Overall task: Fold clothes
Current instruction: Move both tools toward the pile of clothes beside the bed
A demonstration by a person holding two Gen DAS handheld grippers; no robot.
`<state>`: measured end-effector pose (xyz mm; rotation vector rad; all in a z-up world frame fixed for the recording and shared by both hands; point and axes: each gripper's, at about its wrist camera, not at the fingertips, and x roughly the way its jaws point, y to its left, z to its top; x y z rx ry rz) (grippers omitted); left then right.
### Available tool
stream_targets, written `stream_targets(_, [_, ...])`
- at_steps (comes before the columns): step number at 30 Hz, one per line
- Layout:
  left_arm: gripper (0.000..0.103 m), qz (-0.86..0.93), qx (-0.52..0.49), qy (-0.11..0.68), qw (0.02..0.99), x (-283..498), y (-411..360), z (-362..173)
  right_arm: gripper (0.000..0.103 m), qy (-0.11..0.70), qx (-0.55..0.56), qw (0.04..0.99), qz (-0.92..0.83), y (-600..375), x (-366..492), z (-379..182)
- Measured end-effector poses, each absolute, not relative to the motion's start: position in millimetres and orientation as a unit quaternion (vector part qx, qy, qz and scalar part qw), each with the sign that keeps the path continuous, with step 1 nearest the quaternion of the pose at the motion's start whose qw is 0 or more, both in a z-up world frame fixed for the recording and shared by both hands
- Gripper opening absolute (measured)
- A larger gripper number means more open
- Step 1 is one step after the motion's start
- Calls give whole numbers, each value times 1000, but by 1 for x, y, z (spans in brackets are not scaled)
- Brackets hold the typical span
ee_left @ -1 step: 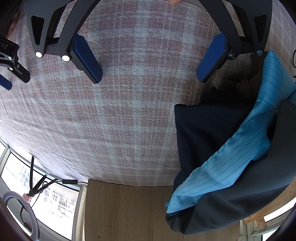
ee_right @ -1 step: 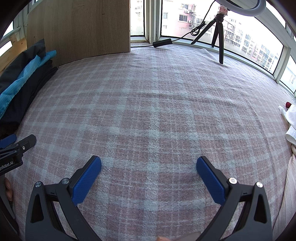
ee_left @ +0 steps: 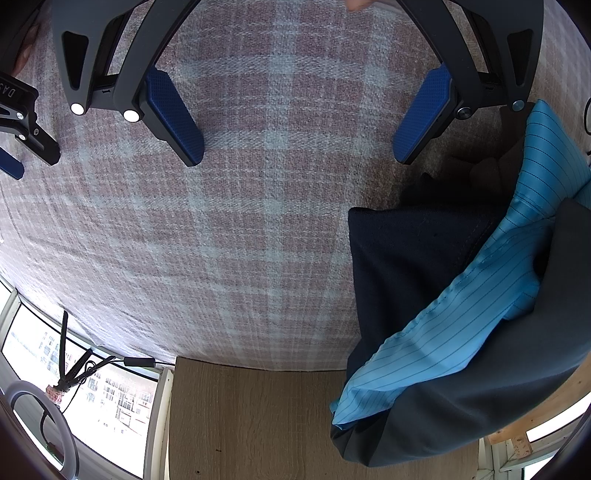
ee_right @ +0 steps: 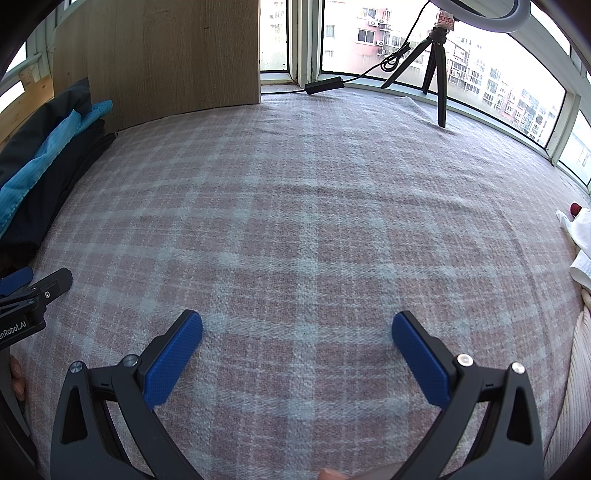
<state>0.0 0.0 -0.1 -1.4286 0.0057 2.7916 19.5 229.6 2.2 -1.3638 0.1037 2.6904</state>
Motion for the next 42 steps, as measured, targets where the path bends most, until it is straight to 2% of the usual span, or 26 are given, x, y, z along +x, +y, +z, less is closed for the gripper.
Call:
stream_targets(19, [102,881,-473,-2,6,-3,0,0,103,38,-461,67,884,230,16,2])
stream_targets(23, [102,873,-487,-18,33,-4,2,11,103,54,-472,83,876,231,18,4])
stream_targets(33, [102,898,-429,44,86,22,8,95,103,132,-434,142,880,262,71,64])
stream_targets(42, [102,914,-373,54,153,41,20,171,103,148,-375,247,881,314,130,145])
